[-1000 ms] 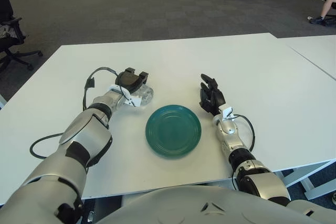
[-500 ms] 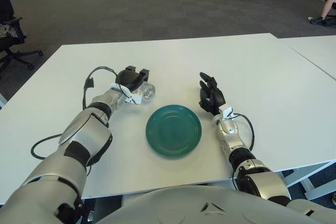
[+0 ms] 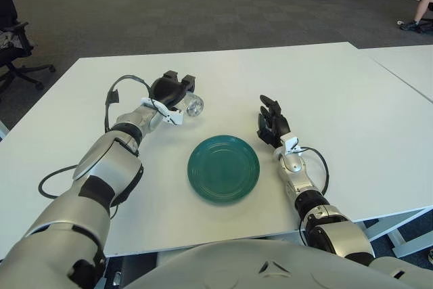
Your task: Put the bottle into the plate.
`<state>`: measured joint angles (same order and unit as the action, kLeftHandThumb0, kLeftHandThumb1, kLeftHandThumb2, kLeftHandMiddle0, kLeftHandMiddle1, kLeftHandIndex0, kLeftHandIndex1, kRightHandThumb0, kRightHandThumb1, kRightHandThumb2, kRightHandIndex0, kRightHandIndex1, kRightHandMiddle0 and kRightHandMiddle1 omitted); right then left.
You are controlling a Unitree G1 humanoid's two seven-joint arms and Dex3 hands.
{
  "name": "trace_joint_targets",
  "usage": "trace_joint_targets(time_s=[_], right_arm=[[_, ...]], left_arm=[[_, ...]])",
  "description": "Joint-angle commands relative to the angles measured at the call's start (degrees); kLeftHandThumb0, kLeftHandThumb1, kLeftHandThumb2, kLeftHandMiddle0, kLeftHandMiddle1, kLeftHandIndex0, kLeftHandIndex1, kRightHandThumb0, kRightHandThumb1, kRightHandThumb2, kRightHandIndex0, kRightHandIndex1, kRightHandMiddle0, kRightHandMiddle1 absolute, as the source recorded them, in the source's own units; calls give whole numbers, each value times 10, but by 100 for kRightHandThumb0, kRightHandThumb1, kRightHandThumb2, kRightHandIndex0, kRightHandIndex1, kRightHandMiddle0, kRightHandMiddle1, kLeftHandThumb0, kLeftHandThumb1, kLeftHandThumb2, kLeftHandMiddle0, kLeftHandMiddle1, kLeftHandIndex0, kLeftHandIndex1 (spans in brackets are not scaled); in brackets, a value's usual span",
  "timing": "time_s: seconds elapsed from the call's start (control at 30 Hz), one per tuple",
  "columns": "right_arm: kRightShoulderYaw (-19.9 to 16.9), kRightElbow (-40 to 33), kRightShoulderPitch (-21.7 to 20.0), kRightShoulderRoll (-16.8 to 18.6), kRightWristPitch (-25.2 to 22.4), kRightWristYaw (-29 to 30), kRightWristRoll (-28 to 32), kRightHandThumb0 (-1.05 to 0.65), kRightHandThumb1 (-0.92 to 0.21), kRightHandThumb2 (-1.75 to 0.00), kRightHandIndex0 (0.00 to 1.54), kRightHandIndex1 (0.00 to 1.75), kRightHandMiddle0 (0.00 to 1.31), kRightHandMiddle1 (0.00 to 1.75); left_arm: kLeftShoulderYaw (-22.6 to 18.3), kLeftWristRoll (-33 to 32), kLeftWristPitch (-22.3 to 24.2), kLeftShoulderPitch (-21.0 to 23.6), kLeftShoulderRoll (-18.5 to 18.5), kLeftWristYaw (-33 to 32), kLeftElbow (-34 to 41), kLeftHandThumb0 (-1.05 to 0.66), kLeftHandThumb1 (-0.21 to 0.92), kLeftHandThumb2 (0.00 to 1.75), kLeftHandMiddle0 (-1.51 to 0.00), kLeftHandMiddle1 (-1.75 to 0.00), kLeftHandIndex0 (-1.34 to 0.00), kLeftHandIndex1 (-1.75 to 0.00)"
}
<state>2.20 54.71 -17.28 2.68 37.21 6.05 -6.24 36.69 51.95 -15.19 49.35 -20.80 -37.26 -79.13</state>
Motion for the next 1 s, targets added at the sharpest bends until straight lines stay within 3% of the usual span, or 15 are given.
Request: trace_joint_targets(time_s=[0.0, 0.63, 0.97], right_arm=[[-1, 34, 34, -12, -13, -3, -6, -75, -92, -78, 23, 1, 0, 49], [-2, 39, 31, -7, -7, -2, -1, -71, -92, -76, 24, 1, 0, 56], [-13, 64, 22, -9, 43, -35, 16, -72, -92, -79, 23, 0, 0, 61]], left_arm=[[-4, -5, -8, 23, -14, -20, 5, 0, 20, 145, -70, -171, -48, -175], [7, 7, -49, 45, -29, -75, 21, 0, 16, 150, -72, -172, -50, -175], [39, 37, -134, 26, -34, -151, 67, 0, 15, 151, -75, -171, -51, -175]])
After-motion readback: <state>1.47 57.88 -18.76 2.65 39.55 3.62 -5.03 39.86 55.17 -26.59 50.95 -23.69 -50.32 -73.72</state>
